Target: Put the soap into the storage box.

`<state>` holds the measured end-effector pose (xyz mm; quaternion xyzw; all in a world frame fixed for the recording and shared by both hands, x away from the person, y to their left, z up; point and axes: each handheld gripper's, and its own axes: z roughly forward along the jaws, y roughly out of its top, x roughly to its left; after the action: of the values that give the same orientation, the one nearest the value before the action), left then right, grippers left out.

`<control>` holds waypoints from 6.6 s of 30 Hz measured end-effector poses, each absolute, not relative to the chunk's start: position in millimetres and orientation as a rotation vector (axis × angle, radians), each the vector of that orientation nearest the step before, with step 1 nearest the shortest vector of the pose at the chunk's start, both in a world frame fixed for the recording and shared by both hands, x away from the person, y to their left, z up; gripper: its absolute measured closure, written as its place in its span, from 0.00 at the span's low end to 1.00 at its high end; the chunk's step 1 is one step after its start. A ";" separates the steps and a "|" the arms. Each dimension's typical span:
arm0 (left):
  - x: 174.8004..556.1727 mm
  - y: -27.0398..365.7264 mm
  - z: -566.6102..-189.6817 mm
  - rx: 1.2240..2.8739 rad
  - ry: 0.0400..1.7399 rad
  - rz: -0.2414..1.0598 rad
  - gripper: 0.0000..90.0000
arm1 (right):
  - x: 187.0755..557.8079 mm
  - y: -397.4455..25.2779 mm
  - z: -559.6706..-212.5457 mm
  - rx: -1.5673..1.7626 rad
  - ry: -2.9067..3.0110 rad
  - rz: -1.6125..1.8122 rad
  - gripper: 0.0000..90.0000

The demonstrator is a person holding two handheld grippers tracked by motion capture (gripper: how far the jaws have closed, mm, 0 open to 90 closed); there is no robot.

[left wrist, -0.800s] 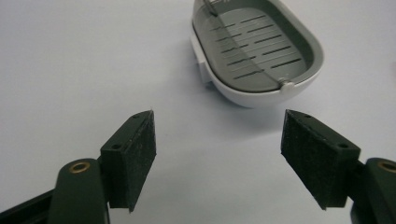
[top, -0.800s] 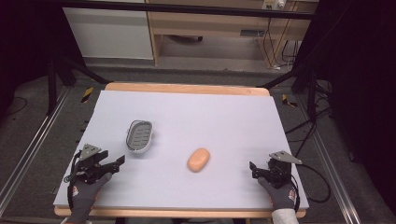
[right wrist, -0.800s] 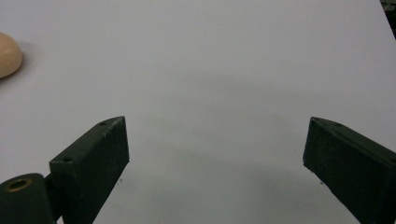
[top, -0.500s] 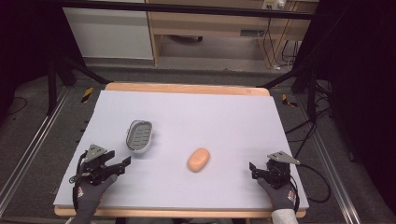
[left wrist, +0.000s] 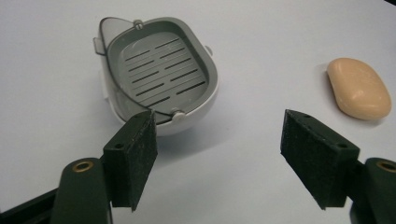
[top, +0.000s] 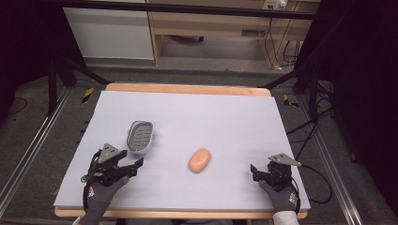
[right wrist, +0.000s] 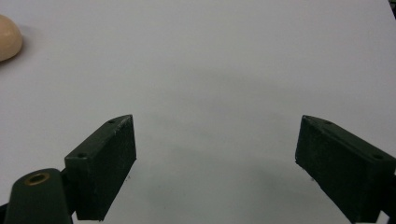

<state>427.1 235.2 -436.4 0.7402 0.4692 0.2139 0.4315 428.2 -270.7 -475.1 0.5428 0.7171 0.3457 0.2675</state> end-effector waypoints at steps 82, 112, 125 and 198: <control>478.0 70.1 -431.9 2.110 0.934 0.321 0.26 | 430.4 -266.1 -473.7 1.477 1.965 0.937 0.13; 488.9 37.2 -456.8 2.224 0.938 0.310 0.27 | 431.2 -266.0 -474.5 1.462 1.981 0.926 0.13; 493.6 30.2 -468.2 2.262 0.960 0.303 0.30 | 431.5 -265.6 -474.9 1.471 1.991 0.929 0.13; 472.9 117.7 -414.0 2.158 0.999 0.383 0.35 | 431.9 -265.3 -475.8 1.480 1.996 0.924 0.13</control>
<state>472.9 117.7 -414.0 0.8364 0.3871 0.1483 0.3585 431.9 -265.3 -475.8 0.5415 0.7303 0.3381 0.2430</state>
